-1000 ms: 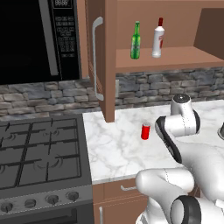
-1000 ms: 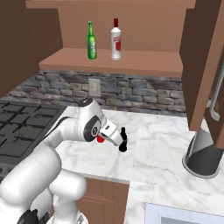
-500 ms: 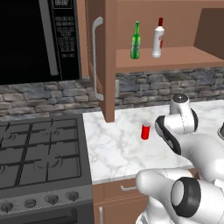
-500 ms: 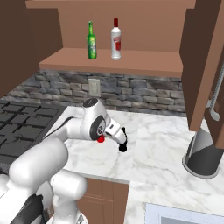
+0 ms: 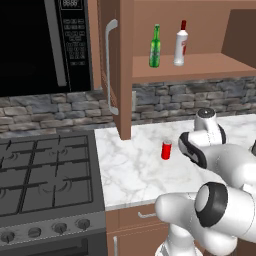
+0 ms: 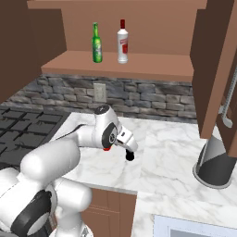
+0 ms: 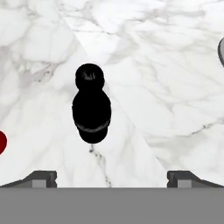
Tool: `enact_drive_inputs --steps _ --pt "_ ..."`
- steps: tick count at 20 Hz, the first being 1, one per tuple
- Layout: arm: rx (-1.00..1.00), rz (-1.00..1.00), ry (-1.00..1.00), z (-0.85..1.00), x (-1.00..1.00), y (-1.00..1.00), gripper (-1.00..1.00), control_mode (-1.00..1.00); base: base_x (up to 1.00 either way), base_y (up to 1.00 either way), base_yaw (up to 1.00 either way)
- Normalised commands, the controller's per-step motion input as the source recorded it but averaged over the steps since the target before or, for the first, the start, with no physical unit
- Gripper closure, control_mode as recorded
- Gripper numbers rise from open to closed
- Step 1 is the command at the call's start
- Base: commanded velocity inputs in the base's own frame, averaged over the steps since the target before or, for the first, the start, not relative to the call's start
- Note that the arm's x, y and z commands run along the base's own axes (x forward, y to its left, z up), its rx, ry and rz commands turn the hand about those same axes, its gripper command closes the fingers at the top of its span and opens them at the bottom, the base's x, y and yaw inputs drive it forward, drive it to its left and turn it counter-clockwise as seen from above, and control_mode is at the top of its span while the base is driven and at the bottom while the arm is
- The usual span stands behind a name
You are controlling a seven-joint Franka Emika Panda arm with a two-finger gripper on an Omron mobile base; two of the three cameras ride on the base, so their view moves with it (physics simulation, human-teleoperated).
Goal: Sort all alcoholic drinks to one cabinet, and non-alcoholic drinks to the other.
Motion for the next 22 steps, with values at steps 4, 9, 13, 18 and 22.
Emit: enact_drive_inputs --steps 4,9,13,18,22 --pt "0.0 0.0 0.0 -0.13 0.23 -0.01 -1.0 -1.0 0.0 0.0 0.0" --pt "0.0 0.0 0.0 -0.13 0.23 0.0 -1.0 -1.0 0.0 0.0 0.0" --pt "0.0 0.0 0.0 -0.12 0.21 -0.01 -1.0 -1.0 0.0 0.0 0.0" --pt "0.0 0.0 0.0 -0.12 0.16 -0.08 -1.0 -1.0 0.0 0.0 0.0" --pt "0.0 0.0 0.0 -0.12 0.22 -0.05 -1.0 -1.0 0.0 0.0 0.0"
